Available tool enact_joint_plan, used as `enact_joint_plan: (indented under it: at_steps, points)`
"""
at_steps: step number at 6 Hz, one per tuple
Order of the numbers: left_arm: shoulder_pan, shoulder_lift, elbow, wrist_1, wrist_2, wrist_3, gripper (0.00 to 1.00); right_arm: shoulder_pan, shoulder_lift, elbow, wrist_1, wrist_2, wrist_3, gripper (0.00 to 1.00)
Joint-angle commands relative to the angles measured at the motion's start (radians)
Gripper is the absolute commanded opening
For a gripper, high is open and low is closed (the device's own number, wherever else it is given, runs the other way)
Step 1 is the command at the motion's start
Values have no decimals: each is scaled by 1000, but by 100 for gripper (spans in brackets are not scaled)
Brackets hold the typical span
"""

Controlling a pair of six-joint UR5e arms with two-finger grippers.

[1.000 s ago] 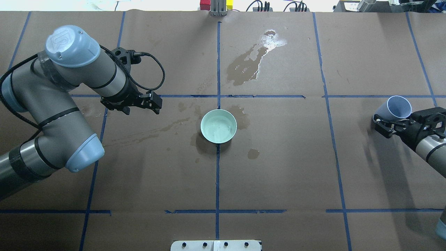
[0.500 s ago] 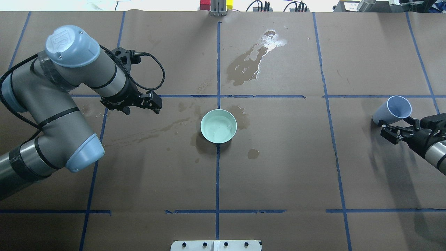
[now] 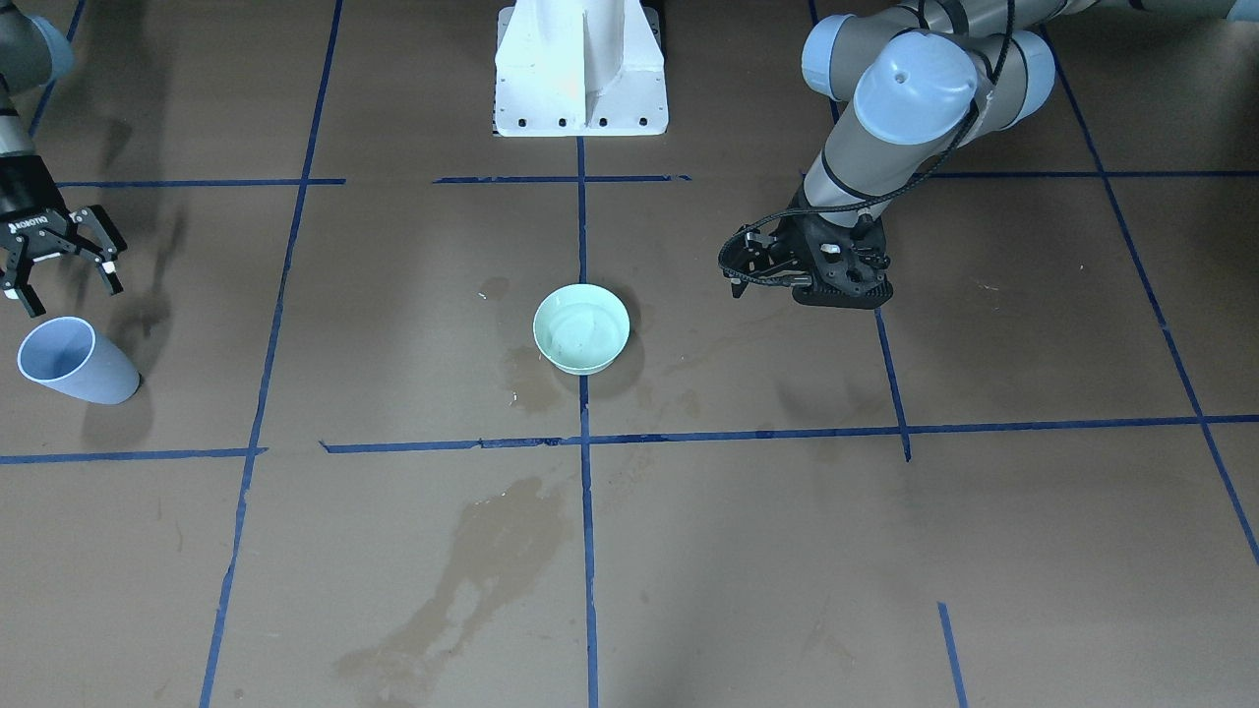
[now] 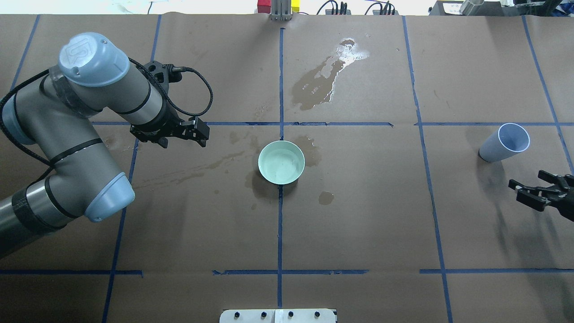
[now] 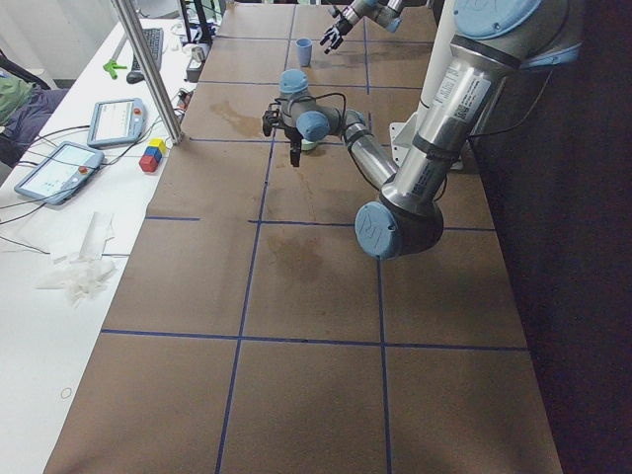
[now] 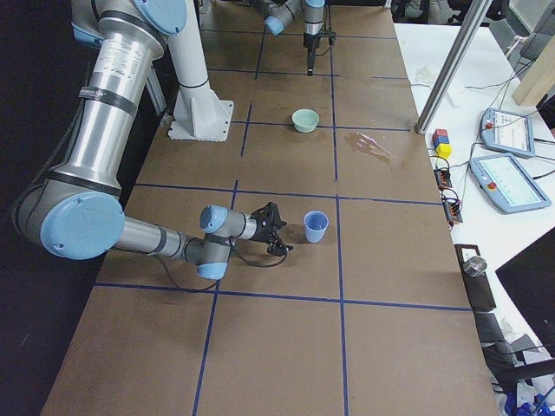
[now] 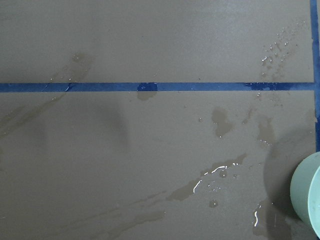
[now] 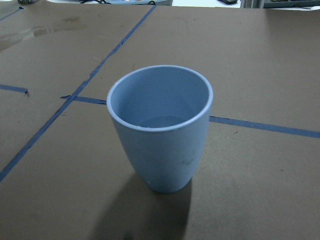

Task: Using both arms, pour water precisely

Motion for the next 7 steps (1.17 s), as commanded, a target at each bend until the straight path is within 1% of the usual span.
enact_joint_plan:
  at_steps: [1,2,3,4,5,6,7]
  points:
    - [6,-2,-3,0,2,-28,100,190,-15,2,-5,247,-72,100]
    - [7,-9,-3,0,3,-33,100,348,-6,-10,-40,403,-164,100]
    - [11,-13,2,0,3,-44,100,517,35,-9,-141,587,-239,100]
    - [22,-27,6,0,44,-47,100,681,82,-9,-303,768,-374,100]
    - [31,-39,9,0,46,-79,100,812,136,10,-543,896,-478,100]
    - [42,-67,32,0,48,-106,100,859,187,20,-749,957,-584,100]
    - [43,-106,64,0,61,-139,100,913,228,57,-979,994,-710,100]
